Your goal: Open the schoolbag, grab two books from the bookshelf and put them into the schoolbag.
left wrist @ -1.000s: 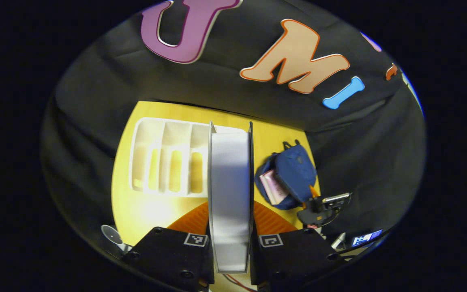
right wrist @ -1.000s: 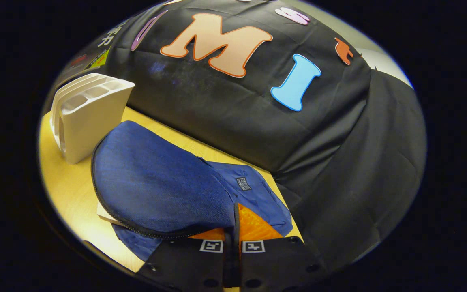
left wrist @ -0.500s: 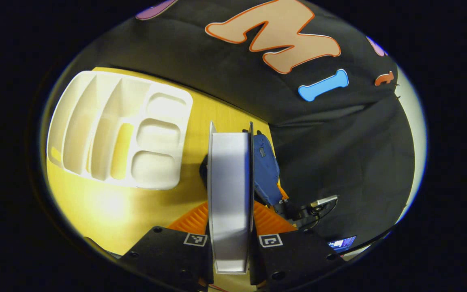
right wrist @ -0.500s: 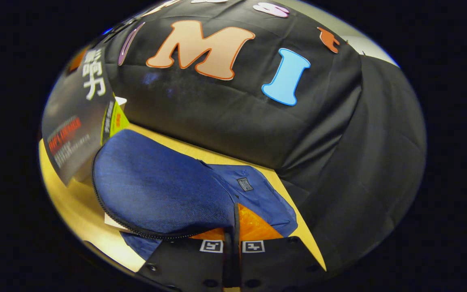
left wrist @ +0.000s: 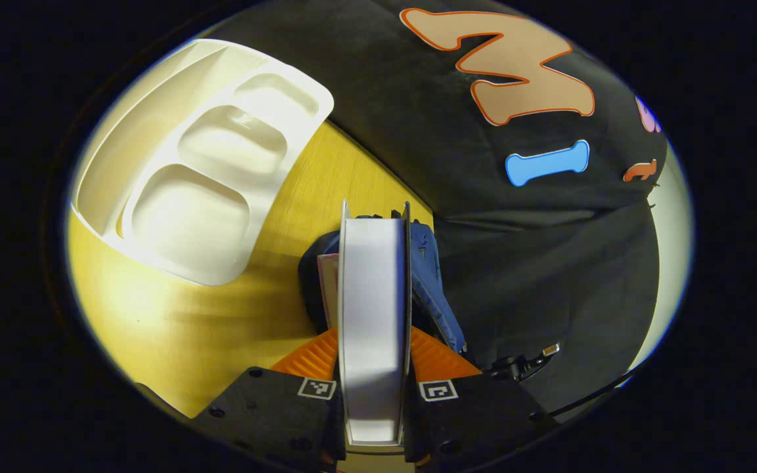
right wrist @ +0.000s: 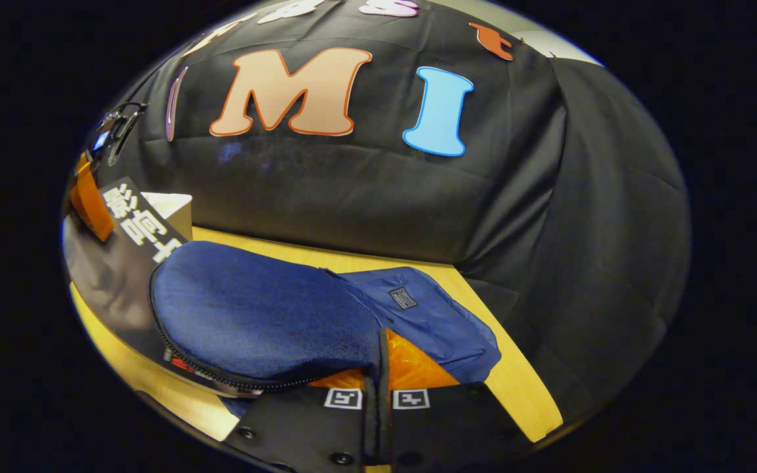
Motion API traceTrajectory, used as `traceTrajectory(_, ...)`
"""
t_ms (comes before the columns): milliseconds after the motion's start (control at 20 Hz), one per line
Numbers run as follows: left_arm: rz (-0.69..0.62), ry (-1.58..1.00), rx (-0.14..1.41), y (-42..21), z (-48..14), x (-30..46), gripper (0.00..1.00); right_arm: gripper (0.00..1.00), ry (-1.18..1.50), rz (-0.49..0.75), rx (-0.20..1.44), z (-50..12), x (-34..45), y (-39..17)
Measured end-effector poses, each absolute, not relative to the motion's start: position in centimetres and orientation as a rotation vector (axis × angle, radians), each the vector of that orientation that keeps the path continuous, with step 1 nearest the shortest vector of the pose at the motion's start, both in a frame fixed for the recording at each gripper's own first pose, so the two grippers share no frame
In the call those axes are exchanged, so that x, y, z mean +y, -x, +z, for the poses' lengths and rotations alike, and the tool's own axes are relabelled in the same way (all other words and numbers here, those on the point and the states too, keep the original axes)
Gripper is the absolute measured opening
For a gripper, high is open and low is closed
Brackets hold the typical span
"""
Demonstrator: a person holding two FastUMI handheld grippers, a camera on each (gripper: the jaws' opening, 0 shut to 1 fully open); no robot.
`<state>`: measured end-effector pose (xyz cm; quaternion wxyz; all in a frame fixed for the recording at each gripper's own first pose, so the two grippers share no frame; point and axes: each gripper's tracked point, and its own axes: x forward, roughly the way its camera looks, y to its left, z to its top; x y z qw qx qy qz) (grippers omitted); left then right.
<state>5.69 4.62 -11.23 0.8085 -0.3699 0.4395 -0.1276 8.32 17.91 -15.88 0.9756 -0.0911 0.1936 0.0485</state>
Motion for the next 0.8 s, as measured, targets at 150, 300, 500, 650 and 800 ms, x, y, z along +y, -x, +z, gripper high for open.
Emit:
traceTrajectory(150, -0.308, 0.819, 0.898, -7.2, -13.0, 2.2, 0.31, 0.04, 0.204, 0.121, 0.383, -15.9, 18.0, -8.3)
traceTrajectory(300, -0.357, 0.837, 0.86, -8.5, -14.9, -0.5, 0.32, 0.04, 0.215, 0.138, 0.379, -15.8, 18.1, -8.3)
traceTrajectory(500, -0.426, 0.869, 0.856, -10.0, -17.3, -4.3, 0.32, 0.04, 0.241, 0.167, 0.37, -15.8, 18.3, -8.2)
traceTrajectory(650, -0.435, 0.944, 0.852, -11.0, -19.4, -6.1, 0.32, 0.03, 0.277, 0.186, 0.358, -15.7, 18.4, -8.1)
traceTrajectory(800, -0.425, 1.006, 0.861, -12.2, -21.2, -7.5, 0.33, 0.04, 0.301, 0.202, 0.363, -16.2, 19.3, -7.5)
